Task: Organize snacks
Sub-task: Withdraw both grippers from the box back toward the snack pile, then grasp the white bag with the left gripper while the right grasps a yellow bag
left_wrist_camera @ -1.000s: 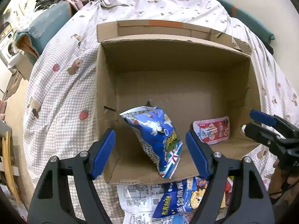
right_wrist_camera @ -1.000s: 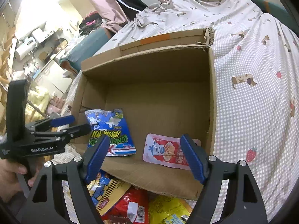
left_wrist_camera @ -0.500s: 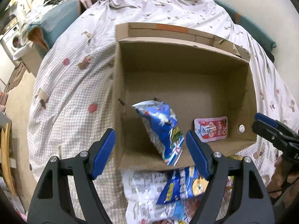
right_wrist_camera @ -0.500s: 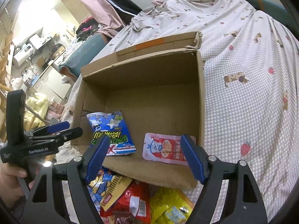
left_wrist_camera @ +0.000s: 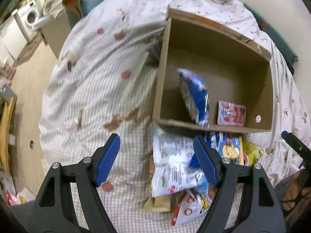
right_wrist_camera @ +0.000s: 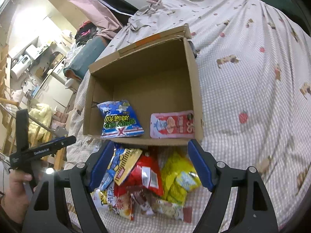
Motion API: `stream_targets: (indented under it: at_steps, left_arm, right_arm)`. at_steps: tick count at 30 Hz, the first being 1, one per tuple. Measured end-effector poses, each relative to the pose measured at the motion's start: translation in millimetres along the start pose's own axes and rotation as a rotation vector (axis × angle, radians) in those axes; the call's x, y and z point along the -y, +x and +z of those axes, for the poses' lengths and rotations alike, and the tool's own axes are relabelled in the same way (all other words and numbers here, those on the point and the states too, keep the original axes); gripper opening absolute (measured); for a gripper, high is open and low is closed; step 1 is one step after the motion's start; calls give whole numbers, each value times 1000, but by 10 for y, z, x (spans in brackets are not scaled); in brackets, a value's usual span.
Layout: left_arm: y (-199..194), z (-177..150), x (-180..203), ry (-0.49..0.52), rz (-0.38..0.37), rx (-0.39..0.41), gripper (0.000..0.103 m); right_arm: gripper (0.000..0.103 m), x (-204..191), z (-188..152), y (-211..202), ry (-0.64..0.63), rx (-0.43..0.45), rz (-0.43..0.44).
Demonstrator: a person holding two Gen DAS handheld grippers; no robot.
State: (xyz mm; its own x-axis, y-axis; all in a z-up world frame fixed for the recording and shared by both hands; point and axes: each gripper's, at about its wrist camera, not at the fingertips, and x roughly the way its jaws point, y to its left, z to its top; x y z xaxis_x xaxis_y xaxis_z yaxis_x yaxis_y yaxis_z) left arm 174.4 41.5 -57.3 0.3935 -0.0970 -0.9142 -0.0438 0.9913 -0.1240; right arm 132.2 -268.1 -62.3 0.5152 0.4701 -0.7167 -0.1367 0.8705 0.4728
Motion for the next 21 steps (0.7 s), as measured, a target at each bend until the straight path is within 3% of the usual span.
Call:
stream_targets:
  at_steps: [3, 6, 9, 16, 21]
  left_arm:
    - [164, -105, -9, -15, -12, -77, 75]
    - [352, -220, -22, -28, 39, -138, 75]
    - [532, -307, -10, -59, -35, -228, 75]
    - [647, -349, 225, -41, -163, -262, 75]
    - [694, -324, 456, 21, -154, -256, 75]
  right_arm:
    - [81, 37, -70, -64, 33, 3, 1]
    - [81, 82, -115, -99, 58, 2, -16]
    - [81, 132, -126, -142, 78, 12, -26]
    - [81, 236, -126, -155, 127, 16, -32]
    - [81, 234, -141, -130, 120, 4, -45]
